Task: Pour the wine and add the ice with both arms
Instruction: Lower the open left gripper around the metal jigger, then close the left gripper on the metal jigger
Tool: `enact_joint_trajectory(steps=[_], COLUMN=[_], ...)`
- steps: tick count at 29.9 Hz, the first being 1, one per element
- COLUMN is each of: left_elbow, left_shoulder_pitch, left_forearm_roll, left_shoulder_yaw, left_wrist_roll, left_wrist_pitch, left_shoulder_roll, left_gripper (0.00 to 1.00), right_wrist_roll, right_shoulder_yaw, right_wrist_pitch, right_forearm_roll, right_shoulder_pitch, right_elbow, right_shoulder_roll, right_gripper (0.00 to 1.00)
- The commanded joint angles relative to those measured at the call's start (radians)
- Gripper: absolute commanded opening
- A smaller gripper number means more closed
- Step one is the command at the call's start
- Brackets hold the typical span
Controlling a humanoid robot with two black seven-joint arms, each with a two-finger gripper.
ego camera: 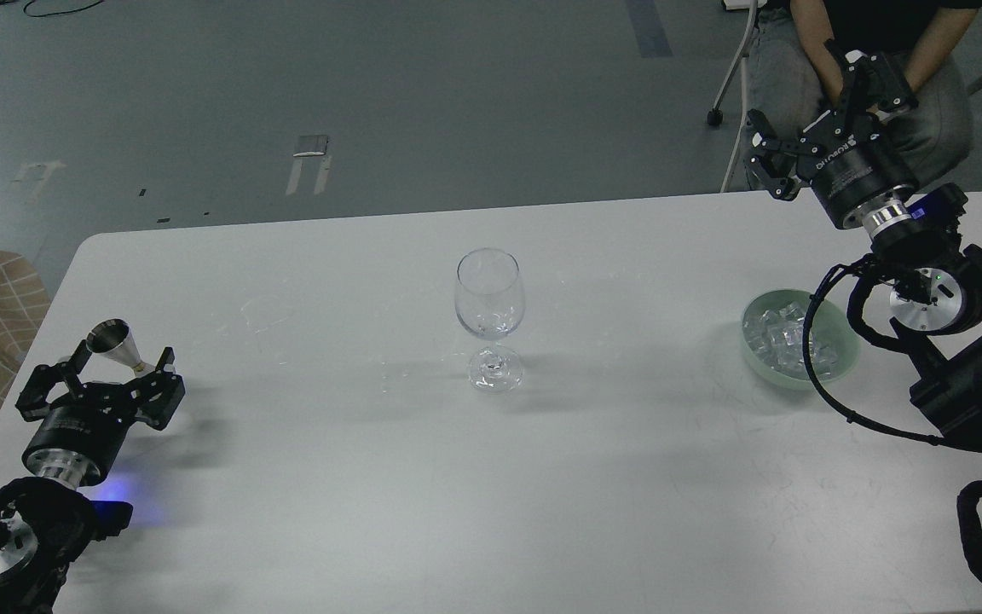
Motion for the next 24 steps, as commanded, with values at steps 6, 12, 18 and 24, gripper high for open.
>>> enact_joint_trajectory(steps=[6, 12, 18, 24], left_elbow=[0.033, 0.057, 0.068, 0.085], left_shoulder_pitch=[-0.005, -0.024, -0.036, -0.045], left_forearm_roll=[0.011, 0.012, 0.014, 0.034], left_shoulder_yaw=[-0.001, -0.001, 0.0, -0.001], left_wrist_roll=[-0.001, 0.0, 0.0, -0.001], left_wrist_pitch=[-0.016, -0.022, -0.021, -0.021], left_shoulder_roll=[-0.009, -0.024, -0.037, -0.038], left_gripper=[0.98, 0.98, 0.98, 0.97], right_wrist_roll=[0.0, 0.0, 0.0, 0.0], right_shoulder_yaw=[0.0, -0.002, -0.002, -0.002], right_wrist_pitch=[0.0, 0.0, 0.0, 0.0], right_forearm_roll=[0.0, 0.0, 0.0, 0.0], right_shoulder_pitch=[0.001, 0.001, 0.001, 0.001], right_elbow=[0.0, 0.0, 0.0, 0.002], right_shoulder_roll=[0.002, 0.002, 0.002, 0.002], right_gripper=[1.0, 1.0, 1.0, 1.0])
